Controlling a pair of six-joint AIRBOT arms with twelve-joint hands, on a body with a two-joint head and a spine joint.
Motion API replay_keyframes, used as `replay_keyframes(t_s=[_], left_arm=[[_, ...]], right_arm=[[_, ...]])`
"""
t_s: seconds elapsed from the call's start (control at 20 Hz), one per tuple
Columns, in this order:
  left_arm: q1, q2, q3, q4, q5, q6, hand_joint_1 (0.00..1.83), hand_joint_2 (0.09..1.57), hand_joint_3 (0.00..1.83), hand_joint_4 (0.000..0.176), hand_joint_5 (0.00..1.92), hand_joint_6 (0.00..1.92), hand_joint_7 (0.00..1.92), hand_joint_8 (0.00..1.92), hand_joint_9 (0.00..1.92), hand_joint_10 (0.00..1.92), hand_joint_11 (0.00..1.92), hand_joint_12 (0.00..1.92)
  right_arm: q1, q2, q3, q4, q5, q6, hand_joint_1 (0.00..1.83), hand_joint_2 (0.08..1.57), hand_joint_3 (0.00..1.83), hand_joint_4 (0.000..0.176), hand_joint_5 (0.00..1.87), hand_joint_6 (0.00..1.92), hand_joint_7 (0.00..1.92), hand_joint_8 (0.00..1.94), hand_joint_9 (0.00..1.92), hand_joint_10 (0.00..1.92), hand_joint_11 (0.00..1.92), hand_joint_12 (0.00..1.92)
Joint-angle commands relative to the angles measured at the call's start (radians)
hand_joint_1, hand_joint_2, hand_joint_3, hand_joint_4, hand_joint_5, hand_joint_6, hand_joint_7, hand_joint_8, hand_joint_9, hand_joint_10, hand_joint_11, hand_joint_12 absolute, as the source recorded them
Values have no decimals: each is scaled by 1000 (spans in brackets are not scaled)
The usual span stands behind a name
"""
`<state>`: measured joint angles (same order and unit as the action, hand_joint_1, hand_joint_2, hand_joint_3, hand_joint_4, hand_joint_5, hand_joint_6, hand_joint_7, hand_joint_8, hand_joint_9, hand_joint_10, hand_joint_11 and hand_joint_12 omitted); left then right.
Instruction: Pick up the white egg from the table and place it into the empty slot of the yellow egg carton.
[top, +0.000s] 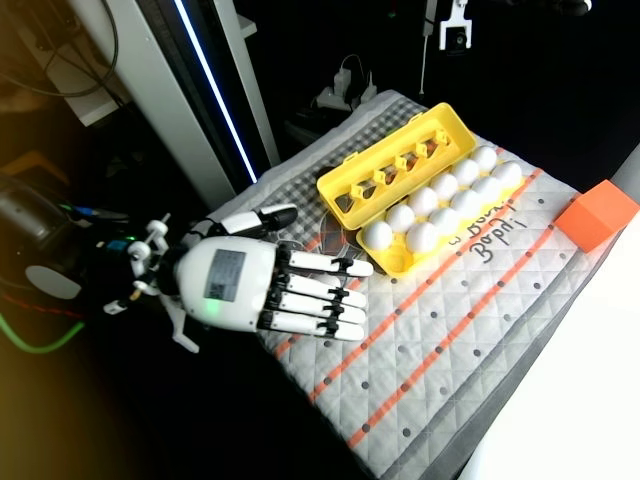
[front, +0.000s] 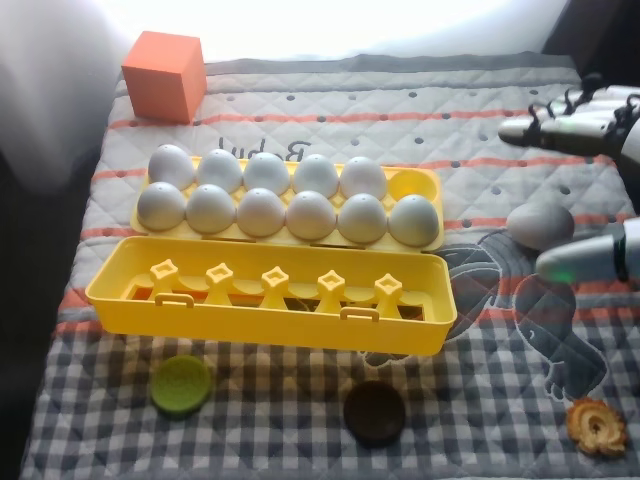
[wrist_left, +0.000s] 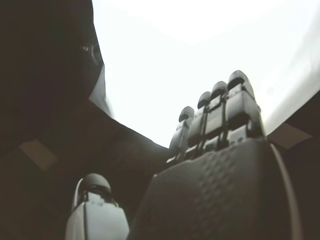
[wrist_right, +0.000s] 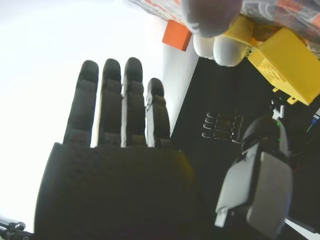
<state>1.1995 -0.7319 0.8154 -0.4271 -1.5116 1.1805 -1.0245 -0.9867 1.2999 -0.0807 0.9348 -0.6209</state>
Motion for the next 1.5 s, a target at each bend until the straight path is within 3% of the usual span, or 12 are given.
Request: replay_keyframes(t_s=[0.0,0.05,0.15,0.45,0.5,0.6,0.9,1.05,1.1,1.25,1.3,1.45], left_arm=[[-10,0,1,10,-123,-5,0,755,14,82,0,0,0,0,0,0,0,0],[-9,0,1,10,-123,-5,0,757,15,80,0,0,0,0,0,0,0,0],[-7,0,0,10,-125,-5,0,755,11,99,0,0,0,0,0,0,0,0],[-6,0,0,10,-124,-5,0,758,9,92,0,0,0,0,0,0,0,0],[-6,0,0,10,-124,-5,0,762,10,87,0,0,0,0,0,0,0,0],[-5,1,0,10,-124,-5,0,746,1,98,0,0,0,0,0,0,0,0],[-3,0,0,9,-125,-5,0,750,2,104,0,0,0,0,0,0,0,0],[-2,1,-1,9,-126,-5,0,756,4,97,0,0,0,0,0,0,0,0],[-2,1,-1,9,-126,-5,0,749,1,107,0,0,0,0,0,0,0,0],[-2,1,-1,9,-126,-5,0,750,0,106,0,0,0,0,0,0,0,0],[-2,1,-2,9,-125,-5,0,754,2,100,0,0,0,0,0,0,0,0],[-2,1,-2,9,-125,-5,0,753,1,108,0,0,0,0,0,0,0,0]], right_arm=[[17,-4,10,34,92,5,487,879,5,4,390,18,535,9,428,8,267,143],[17,-10,15,34,84,6,550,878,1,0,464,9,585,5,503,9,341,137],[17,-18,23,34,74,8,648,896,4,0,542,3,654,4,620,10,452,113],[22,-45,63,34,46,48,797,908,1,0,688,3,770,3,827,6,815,82],[23,-48,68,34,46,59,776,918,4,0,691,1,783,5,840,8,837,86],[34,-51,70,32,46,60,756,922,3,0,689,0,804,10,876,18,880,101],[61,-56,64,-19,63,109,763,889,0,0,669,0,760,4,837,7,829,70],[61,-58,64,-28,72,132,745,900,0,0,663,0,757,1,831,3,806,59],[61,-58,63,-28,72,133,772,905,1,0,664,0,758,1,838,6,818,64],[61,-61,63,-30,72,137,819,917,2,0,679,8,791,12,868,13,852,85],[61,-62,63,-32,72,137,810,923,0,0,706,2,828,4,886,6,855,110],[58,-65,67,-34,68,137,839,940,0,0,764,0,880,1,934,1,636,816]])
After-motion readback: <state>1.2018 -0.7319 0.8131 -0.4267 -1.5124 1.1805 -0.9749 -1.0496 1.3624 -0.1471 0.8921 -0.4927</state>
